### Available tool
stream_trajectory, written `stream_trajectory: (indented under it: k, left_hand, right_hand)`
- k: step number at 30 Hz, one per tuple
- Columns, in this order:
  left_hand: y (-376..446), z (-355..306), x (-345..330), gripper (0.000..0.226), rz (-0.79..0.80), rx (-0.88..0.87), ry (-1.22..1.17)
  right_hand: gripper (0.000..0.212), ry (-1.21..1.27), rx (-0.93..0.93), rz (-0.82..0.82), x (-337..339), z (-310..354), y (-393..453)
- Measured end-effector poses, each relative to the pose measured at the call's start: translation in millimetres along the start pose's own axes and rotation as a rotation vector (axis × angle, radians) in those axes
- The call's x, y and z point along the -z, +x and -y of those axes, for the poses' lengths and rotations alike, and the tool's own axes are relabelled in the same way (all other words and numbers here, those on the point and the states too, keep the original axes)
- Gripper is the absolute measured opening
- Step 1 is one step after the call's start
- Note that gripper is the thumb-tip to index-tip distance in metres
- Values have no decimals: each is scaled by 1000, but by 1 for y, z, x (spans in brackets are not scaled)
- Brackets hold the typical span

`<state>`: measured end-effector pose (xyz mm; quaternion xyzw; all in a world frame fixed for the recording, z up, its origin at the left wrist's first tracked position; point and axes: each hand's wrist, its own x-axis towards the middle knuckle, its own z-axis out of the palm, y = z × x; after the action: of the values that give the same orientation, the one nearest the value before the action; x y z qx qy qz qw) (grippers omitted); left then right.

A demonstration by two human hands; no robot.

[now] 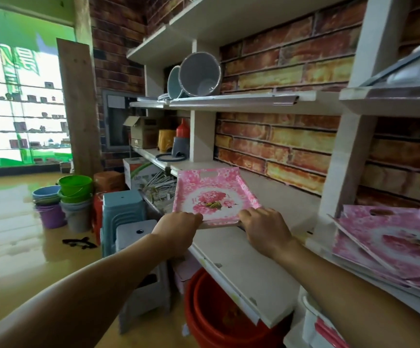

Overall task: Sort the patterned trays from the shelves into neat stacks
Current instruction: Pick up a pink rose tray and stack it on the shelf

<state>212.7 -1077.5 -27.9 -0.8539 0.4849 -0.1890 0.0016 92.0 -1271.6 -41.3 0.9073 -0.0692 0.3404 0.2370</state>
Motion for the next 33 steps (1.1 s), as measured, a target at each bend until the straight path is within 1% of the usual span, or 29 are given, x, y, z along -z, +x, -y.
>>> stream_trajectory:
  k: [7,14,18,24,33]
  left_hand:
    - [43,58,-27,28,31,79,21]
    - [103,111,-37,26,23,125,50]
    - [132,138,-52,24,20,139,38]
    - [171,184,-87,23,2,111,28]
    - [239,277,-129,32,-19,-49,16]
  right_hand:
    - [23,47,41,8,-75,9,72]
    - [25,90,70,-43,-130,8,148]
    - [24,111,71,-40,-157,8,178]
    - [23,78,48,-57,-195,19,213]
    - [30,3,-55,-43,-244,52,279]
